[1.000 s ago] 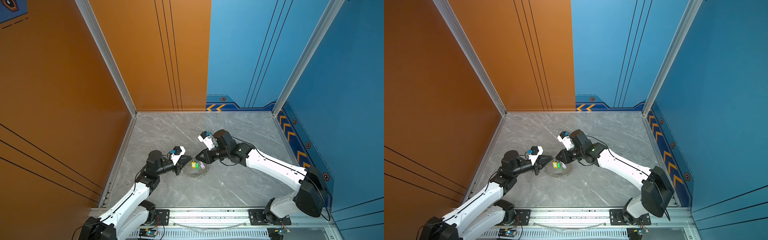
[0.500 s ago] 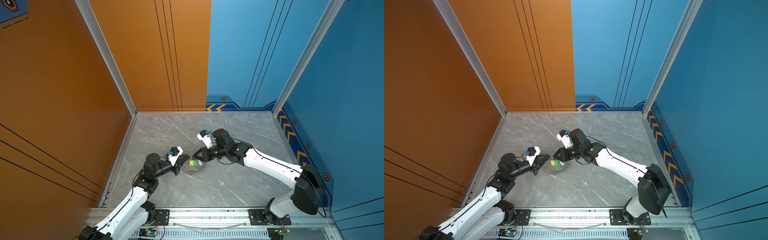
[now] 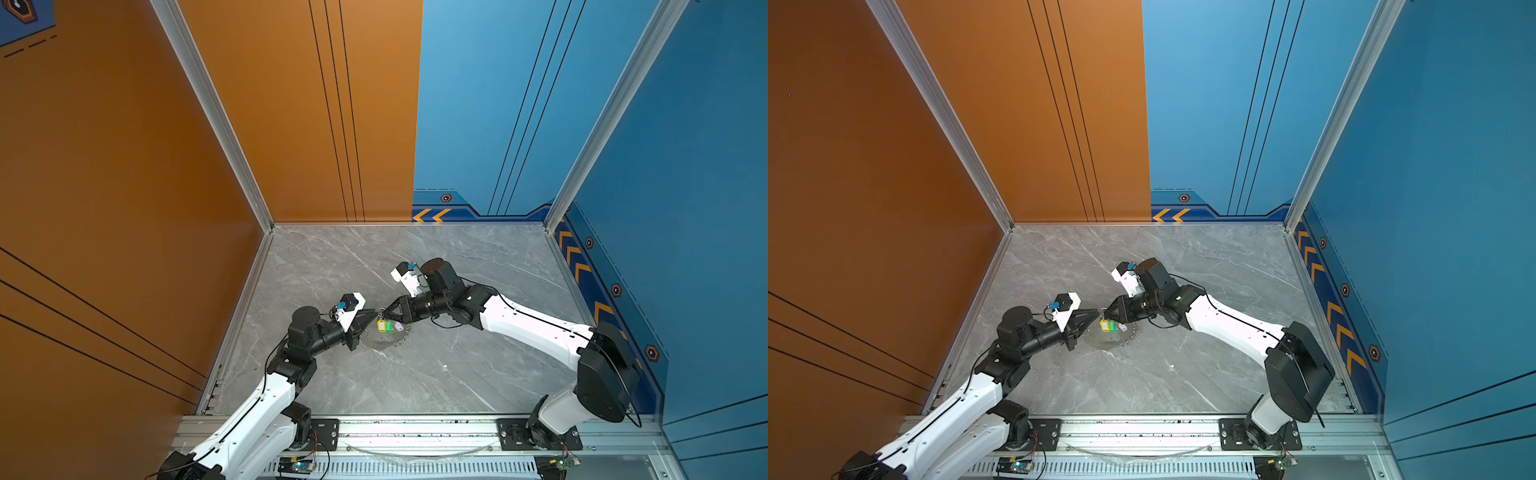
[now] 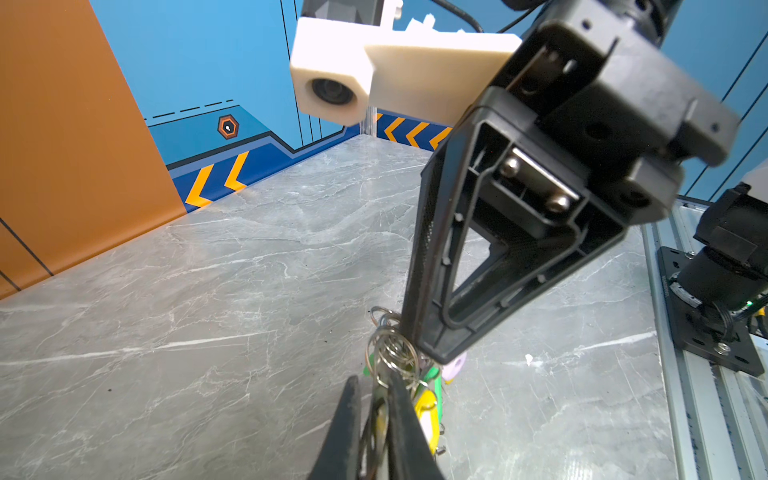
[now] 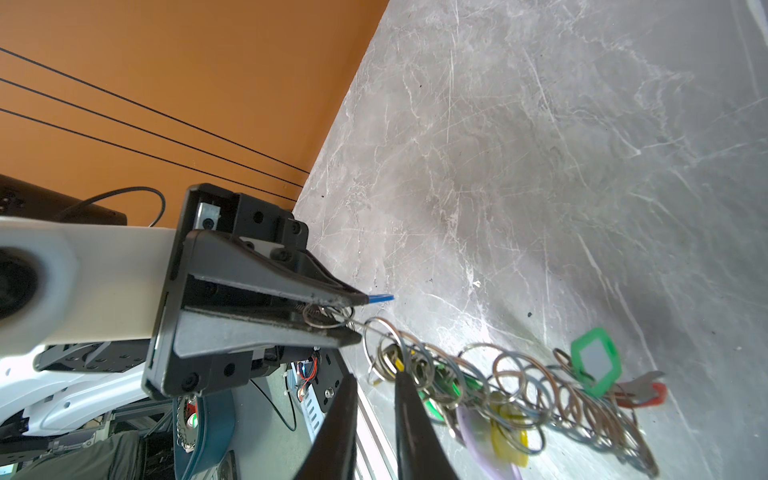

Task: Remove the keys from the keyring

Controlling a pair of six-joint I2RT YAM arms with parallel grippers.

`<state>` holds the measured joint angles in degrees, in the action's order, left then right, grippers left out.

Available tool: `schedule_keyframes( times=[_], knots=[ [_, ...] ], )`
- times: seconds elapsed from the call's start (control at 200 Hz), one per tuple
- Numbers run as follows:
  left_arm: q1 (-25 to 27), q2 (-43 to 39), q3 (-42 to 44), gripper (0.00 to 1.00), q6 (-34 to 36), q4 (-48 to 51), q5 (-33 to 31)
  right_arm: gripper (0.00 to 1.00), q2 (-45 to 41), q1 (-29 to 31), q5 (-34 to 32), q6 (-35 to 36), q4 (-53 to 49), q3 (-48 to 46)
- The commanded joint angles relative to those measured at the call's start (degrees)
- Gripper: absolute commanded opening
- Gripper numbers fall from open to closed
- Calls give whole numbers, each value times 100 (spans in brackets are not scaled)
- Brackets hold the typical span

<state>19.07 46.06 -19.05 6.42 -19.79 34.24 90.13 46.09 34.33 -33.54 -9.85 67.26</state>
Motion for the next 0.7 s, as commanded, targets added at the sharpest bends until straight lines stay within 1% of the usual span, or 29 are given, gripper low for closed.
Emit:
schedule_keyframes(
  times=[0.0, 0.165, 0.315, 0.696],
  knots=[
    [14, -180, -8, 0, -44, -359, 58, 20, 58, -26, 15, -93, 44, -72],
    [24, -197, 4, 0, -57, -359, 35, 22, 110, -21, 22, -247, 167, -133],
    [51, -239, 41, 0, -103, -421, -56, 23, 123, -21, -137, -363, 203, -162],
    [167, -185, 182, 0, -179, -642, -167, 21, 303, -20, 125, -1104, 1285, -274]
  ],
)
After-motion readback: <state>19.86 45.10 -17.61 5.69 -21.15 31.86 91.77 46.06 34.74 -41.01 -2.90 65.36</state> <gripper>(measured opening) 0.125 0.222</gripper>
